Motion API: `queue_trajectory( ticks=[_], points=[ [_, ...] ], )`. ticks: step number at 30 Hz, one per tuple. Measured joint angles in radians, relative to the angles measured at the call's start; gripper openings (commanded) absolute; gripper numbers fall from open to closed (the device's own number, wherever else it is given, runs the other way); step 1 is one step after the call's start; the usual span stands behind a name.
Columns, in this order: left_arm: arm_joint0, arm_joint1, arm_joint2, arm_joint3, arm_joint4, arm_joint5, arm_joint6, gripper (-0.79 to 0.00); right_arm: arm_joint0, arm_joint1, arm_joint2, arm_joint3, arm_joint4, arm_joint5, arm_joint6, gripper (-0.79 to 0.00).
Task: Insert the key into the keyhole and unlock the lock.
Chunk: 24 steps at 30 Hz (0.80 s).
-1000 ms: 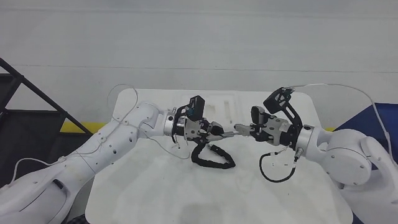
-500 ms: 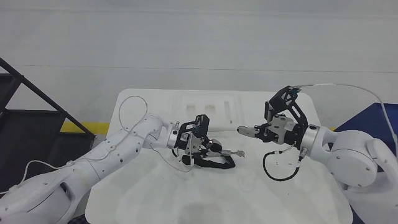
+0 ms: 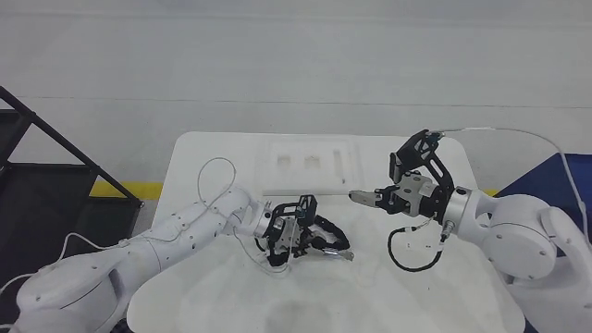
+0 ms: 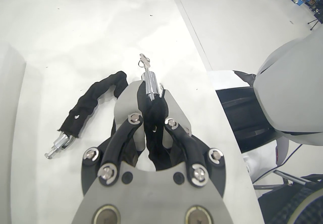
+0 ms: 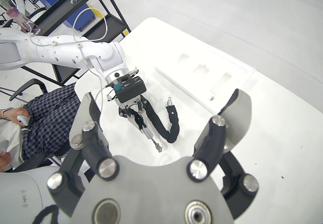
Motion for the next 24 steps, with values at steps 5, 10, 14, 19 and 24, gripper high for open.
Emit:
queue_trajectory(
  ticks=[5,10,14,19,24],
  points=[
    [-0.014,-0.016,0.0,0.015,-0.061,0.0,-0.058,0.0,0.012,-0.005,-0.012,0.028,-0.002,-0.039,-0.012,0.0],
    [-0.064,-0.013,0.0,0.008,-0.121,0.0,-0.005,0.0,0.038,-0.011,-0.023,0.074,0.0,-0.114,-0.038,0.0],
    [-0.125,0.011,0.0,-0.002,-0.148,0.0,0.08,0.0,0.083,-0.018,-0.039,0.143,0.01,-0.23,-0.071,0.0],
    [-0.225,0.052,-0.003,0.002,-0.156,0.0,0.148,0.0,0.184,-0.031,-0.074,0.274,0.008,-0.404,-0.119,0.0],
    [-0.323,0.09,-0.015,0.021,-0.156,0.0,0.234,0.0,0.313,-0.052,-0.138,0.437,-0.054,-0.577,-0.161,0.0]
  ],
)
